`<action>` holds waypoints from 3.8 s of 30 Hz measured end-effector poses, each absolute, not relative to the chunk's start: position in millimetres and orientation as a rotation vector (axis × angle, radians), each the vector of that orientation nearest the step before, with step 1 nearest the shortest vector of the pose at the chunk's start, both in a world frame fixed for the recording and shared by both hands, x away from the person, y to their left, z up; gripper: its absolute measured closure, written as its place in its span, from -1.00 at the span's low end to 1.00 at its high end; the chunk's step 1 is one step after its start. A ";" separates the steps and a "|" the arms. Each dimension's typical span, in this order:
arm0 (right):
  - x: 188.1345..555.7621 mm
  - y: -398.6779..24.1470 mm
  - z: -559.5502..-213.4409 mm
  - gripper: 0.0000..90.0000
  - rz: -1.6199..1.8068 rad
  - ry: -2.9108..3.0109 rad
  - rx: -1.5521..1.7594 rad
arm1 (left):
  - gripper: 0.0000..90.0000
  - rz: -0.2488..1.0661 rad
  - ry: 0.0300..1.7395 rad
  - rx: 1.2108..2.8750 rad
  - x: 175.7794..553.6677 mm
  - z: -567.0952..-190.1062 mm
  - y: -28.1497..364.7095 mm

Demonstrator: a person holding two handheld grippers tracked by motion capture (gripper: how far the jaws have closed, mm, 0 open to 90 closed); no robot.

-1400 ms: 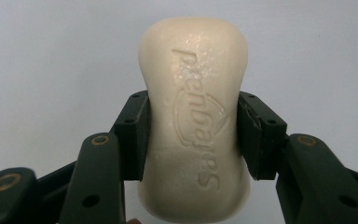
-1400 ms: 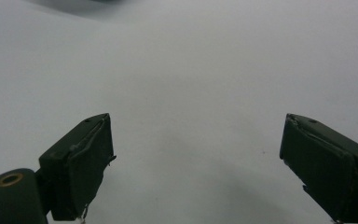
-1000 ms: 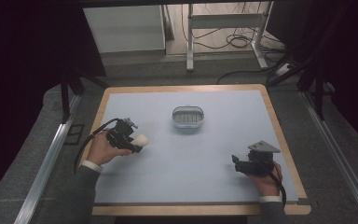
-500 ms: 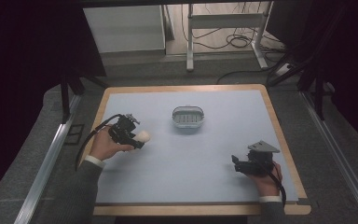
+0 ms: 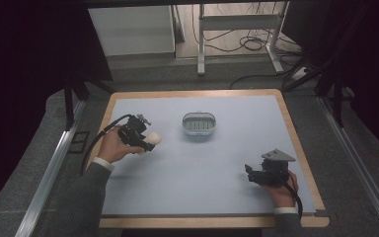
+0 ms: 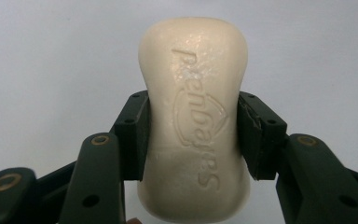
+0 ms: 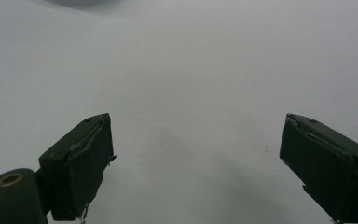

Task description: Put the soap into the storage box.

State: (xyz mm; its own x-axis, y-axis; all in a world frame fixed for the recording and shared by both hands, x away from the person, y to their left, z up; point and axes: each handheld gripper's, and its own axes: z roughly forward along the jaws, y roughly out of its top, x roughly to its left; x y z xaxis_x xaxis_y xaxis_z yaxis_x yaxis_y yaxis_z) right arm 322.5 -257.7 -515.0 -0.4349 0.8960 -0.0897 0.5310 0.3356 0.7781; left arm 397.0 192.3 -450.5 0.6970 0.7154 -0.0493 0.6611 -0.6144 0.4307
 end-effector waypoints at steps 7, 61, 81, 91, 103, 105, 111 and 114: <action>322.7 -257.4 -515.6 -0.79 0.930 2.095 1.244 | 0.10 0.173 1.051 2.493 403.1 -447.5 186.7; 324.3 -256.4 -519.3 -0.79 0.911 2.107 1.248 | 0.10 0.203 0.935 2.580 454.3 -415.1 134.2; 325.1 -254.1 -521.6 -0.79 0.898 2.119 1.239 | 0.10 0.200 0.931 2.595 470.9 -426.4 123.9; 324.9 -252.7 -522.2 -0.79 0.896 2.121 1.234 | 0.10 0.225 0.893 2.617 478.7 -424.5 110.8; 324.2 -254.8 -520.9 -0.79 0.899 2.106 1.234 | 0.10 0.233 0.869 2.642 488.9 -423.6 99.2; 324.4 -254.7 -521.3 -0.79 0.898 2.103 1.234 | 0.10 0.221 0.857 2.632 491.3 -422.5 95.4; 324.3 -255.8 -521.0 -0.79 0.899 2.103 1.236 | 0.10 0.230 0.820 2.643 499.1 -419.8 82.3; 324.6 -257.0 -521.4 -0.79 0.897 2.102 1.238 | 0.10 0.241 0.801 2.657 501.9 -419.8 74.4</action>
